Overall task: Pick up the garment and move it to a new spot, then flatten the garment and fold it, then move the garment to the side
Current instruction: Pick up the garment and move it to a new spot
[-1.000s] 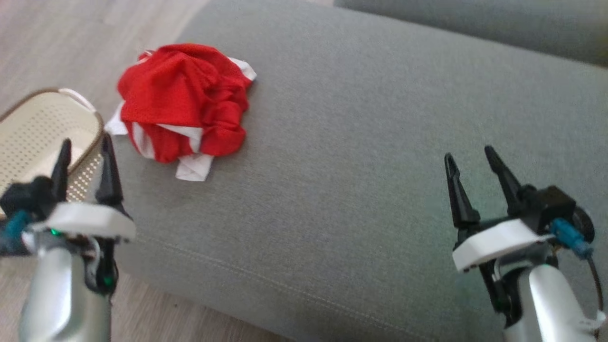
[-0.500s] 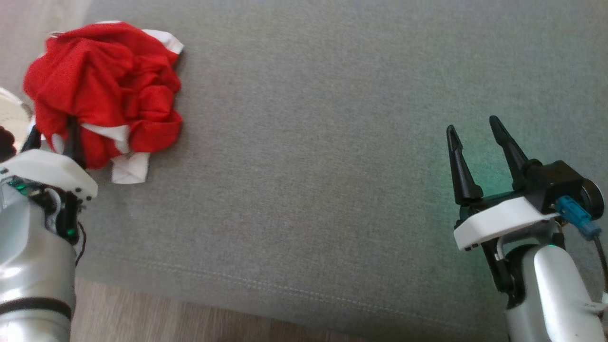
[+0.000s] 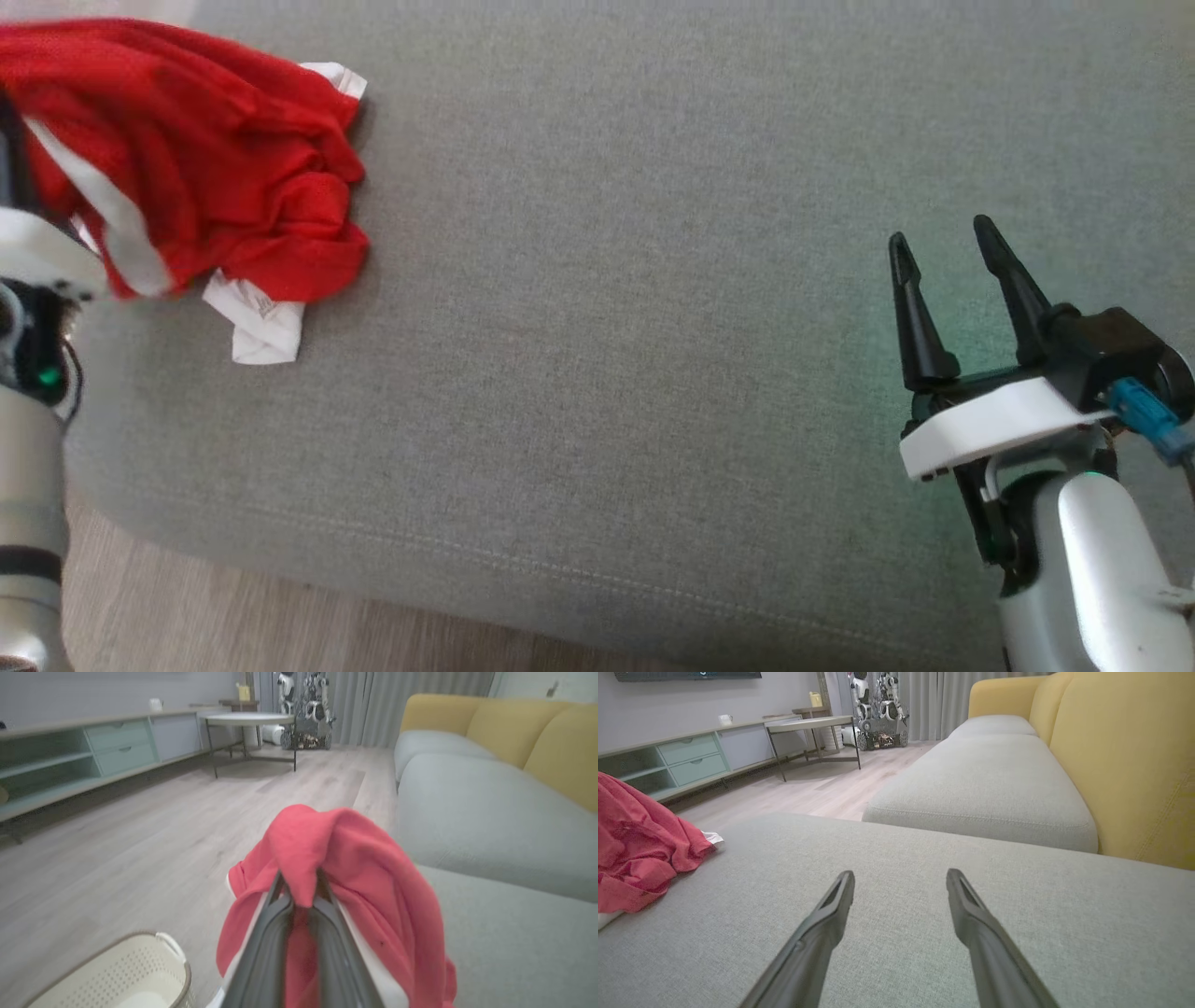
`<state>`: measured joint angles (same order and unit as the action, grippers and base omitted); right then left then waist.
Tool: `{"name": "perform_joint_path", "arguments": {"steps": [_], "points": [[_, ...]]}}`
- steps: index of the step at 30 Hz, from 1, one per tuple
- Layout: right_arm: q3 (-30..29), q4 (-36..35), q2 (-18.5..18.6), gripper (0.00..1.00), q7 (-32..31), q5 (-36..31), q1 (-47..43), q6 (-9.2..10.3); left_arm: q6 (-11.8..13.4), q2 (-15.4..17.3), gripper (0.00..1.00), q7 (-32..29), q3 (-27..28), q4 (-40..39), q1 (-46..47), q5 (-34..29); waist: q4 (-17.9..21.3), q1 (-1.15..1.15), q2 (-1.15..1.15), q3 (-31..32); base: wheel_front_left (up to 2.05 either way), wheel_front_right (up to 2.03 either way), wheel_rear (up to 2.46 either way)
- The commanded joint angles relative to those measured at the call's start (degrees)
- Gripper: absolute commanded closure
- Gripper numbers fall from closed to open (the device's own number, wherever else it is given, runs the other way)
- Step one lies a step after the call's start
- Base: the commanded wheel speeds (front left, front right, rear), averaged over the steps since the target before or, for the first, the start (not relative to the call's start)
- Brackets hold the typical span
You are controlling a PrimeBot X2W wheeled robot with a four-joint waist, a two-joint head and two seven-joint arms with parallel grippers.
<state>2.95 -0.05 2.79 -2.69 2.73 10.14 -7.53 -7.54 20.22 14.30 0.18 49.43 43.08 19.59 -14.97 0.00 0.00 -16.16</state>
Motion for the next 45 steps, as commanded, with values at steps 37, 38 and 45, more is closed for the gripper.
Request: {"name": "perform_joint_path", "arguments": {"steps": [37,38,45], "points": [[-0.51,-4.3,0.09,0.0,3.7,7.74,-4.29,0.04,4.78,-6.19,1.0,-15.32,-13.01,-59.44,-22.46,-5.43,18.97,0.0,0.0,5.57,0.0,0.0,0.0],[-0.27,-4.35,0.09,0.0,3.83,7.97,-4.13,0.04,4.53,-6.83,1.0,-15.33,-13.94,-58.69,-21.53,-5.47,20.21,0.0,0.0,5.03,0.0,0.0,0.0],[1.36,-4.07,0.09,0.0,5.44,9.77,-2.77,0.04,2.4,-10.16,1.0,-16.51,-20.86,-50.81,-15.39,-6.07,27.87,0.0,0.0,0.48,0.0,0.0,0.0]]}}
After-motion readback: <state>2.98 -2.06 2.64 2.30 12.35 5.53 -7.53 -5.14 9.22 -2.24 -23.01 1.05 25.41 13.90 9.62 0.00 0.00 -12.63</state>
